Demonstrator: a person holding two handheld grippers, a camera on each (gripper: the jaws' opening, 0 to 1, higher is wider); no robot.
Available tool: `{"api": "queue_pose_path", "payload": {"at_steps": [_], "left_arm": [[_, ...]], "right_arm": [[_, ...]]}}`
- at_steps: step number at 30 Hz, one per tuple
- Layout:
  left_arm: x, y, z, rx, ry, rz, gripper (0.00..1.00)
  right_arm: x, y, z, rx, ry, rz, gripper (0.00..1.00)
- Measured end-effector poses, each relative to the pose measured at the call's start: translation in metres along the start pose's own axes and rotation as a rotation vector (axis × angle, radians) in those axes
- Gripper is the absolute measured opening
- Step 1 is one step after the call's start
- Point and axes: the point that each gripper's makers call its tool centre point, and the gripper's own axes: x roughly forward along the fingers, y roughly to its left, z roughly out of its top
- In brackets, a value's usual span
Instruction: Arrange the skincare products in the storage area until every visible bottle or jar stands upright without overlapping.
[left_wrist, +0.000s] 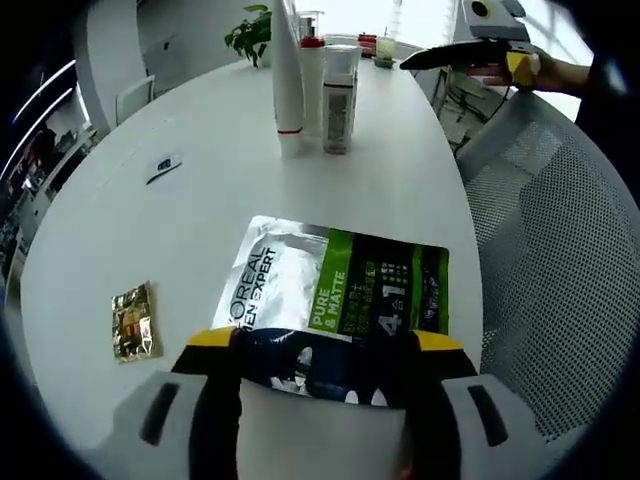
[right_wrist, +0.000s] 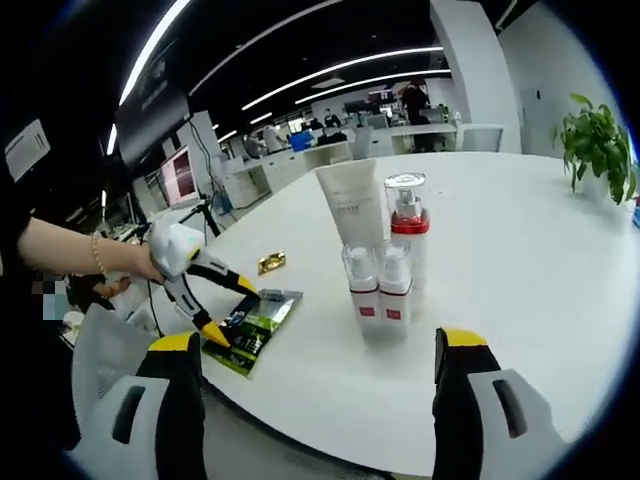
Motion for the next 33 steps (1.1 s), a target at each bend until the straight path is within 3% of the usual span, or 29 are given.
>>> {"api": "queue_pose_path", "payload": {"at_steps": [3,5,7,12,20,26,30,33], "left_arm": [[-0.002,0.0,0.0,0.024,0.017,0.0,0.57],[-0.007,0.002,0.008,0.014,0.003,0.017,0.54],[-0.015,0.006,0.022,-0.01,-0.048,0.053,0.57],[-0.02,0.007,0.029,-0.05,-0.069,0.091,0.61],[-0.029,0.001,0.033,-0.245,-0.131,0.147,0.72],[-0.042,-0.003,0.027,-0.425,-0.164,0.216,0.84],[-0.049,-0.004,0.026,-0.478,-0.189,0.24,0.9],[-0.061,-0.007,0.029,-0.549,-0.246,0.273,0.92]], "right_arm": [[0.0,0.002,-0.001,-0.002,0.004,0.01,0.96],[0.0,0.004,-0.001,-0.007,0.006,0.017,0.96],[0.001,0.005,-0.001,-0.007,0.008,0.024,0.96],[0.001,0.008,-0.001,0.014,0.003,0.048,0.96],[0.001,0.01,-0.002,0.022,0.001,0.067,0.97],[0.001,0.007,0.0,0.073,-0.014,0.066,0.97],[0.001,0.008,0.001,0.082,-0.016,0.075,0.97],[0.002,0.014,0.0,0.064,-0.007,0.099,0.97]]}}
